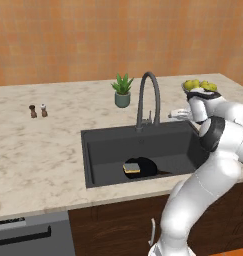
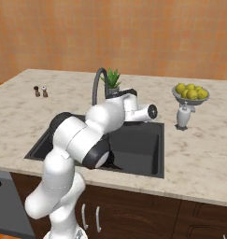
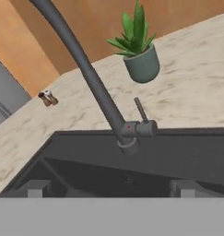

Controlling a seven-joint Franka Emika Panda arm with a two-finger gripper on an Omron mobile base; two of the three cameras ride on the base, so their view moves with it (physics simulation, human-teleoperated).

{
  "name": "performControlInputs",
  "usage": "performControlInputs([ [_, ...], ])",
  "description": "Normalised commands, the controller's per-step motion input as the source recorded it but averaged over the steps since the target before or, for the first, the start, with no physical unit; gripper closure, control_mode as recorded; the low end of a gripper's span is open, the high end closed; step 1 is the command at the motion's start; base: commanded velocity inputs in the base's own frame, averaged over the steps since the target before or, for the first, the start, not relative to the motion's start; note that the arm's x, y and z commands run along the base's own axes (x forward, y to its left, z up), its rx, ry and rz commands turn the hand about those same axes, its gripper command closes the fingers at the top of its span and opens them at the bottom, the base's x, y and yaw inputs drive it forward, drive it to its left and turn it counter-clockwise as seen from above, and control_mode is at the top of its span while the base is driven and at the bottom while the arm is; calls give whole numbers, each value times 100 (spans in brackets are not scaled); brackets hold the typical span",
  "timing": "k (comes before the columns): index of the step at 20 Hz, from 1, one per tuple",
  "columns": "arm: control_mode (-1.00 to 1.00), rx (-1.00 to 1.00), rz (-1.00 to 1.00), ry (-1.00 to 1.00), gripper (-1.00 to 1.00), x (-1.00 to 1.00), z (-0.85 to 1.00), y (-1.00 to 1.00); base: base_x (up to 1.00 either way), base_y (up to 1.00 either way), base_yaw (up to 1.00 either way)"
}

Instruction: Pick the pan and sponge and place them into the sink. Then turn on the water.

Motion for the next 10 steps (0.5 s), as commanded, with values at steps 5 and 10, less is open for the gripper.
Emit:
performControlInputs([
  [5, -100, 3, 0, 10, -100, 27, -15, 4, 0, 0, 0],
  [10, -100, 3, -1, 1, -100, 15, -26, 9, 0, 0, 0],
])
